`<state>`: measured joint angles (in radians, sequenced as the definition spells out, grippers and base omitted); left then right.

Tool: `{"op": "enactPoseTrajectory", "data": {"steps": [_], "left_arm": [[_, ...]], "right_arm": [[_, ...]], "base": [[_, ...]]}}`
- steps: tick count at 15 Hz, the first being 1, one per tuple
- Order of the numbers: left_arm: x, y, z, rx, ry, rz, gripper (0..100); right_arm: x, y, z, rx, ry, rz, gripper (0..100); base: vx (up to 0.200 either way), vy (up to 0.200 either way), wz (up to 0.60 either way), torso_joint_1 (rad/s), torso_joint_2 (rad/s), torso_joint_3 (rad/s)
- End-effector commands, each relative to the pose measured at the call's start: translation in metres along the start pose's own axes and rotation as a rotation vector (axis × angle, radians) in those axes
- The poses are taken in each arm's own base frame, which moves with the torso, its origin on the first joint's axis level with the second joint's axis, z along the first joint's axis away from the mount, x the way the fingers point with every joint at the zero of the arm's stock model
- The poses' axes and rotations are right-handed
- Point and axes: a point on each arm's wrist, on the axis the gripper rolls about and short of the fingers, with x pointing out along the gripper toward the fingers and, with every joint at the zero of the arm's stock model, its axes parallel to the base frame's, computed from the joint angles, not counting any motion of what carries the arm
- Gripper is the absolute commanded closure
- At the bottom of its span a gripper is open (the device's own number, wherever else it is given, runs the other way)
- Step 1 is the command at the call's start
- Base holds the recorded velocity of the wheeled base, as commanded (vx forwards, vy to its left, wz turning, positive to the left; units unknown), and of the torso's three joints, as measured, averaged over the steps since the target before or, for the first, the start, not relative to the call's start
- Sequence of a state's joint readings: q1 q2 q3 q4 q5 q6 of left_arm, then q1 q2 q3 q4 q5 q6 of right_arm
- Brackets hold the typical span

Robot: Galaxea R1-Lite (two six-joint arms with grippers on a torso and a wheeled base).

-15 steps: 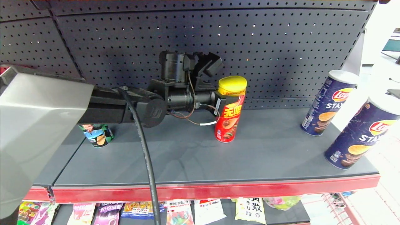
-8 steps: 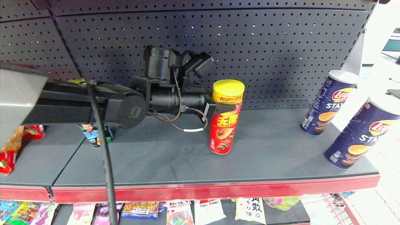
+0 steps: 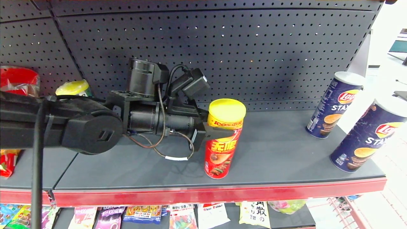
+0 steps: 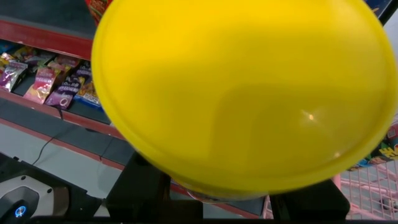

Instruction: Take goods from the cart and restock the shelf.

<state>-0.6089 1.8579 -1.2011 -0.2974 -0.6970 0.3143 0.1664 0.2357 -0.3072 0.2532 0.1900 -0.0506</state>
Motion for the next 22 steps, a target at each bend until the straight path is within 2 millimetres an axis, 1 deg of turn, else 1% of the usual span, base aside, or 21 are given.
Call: {"op": "enactPoseTrajectory", "data": {"steps": [1,8,13,18,19,22], "left_arm": [[-0.002,-0.004,-0.001,-0.003,0.002,-0.006,100],[-0.001,-0.008,-0.005,-0.019,0.012,-0.019,100],[-0.005,-0.01,-0.002,-0.025,0.006,-0.017,100],[-0.01,-0.017,-0.009,-0.044,0.024,-0.022,100],[-0.012,-0.018,-0.007,-0.042,0.02,-0.021,100],[-0.012,-0.017,-0.01,-0.048,0.027,-0.02,100]], "right_arm": [[0.0,0.0,0.0,0.0,0.002,0.001,100],[0.001,0.0,-0.001,0.002,0.01,0.003,100],[0.001,0.0,-0.001,0.001,0.014,0.005,100],[0.002,0.0,-0.001,0.001,0.017,0.005,100],[0.002,0.0,-0.001,0.001,0.017,0.005,100],[0.002,0.0,-0.001,0.001,0.016,0.005,100]], "base": [[0.0,0.0,0.0,0.0,0.0,0.0],[0.0,0.0,0.0,0.0,0.0,0.0],[0.0,0.0,0.0,0.0,0.0,0.0],[0.0,0.0,0.0,0.0,0.0,0.0],[0.0,0.0,0.0,0.0,0.0,0.0],[0.0,0.0,0.0,0.0,0.0,0.0]]}}
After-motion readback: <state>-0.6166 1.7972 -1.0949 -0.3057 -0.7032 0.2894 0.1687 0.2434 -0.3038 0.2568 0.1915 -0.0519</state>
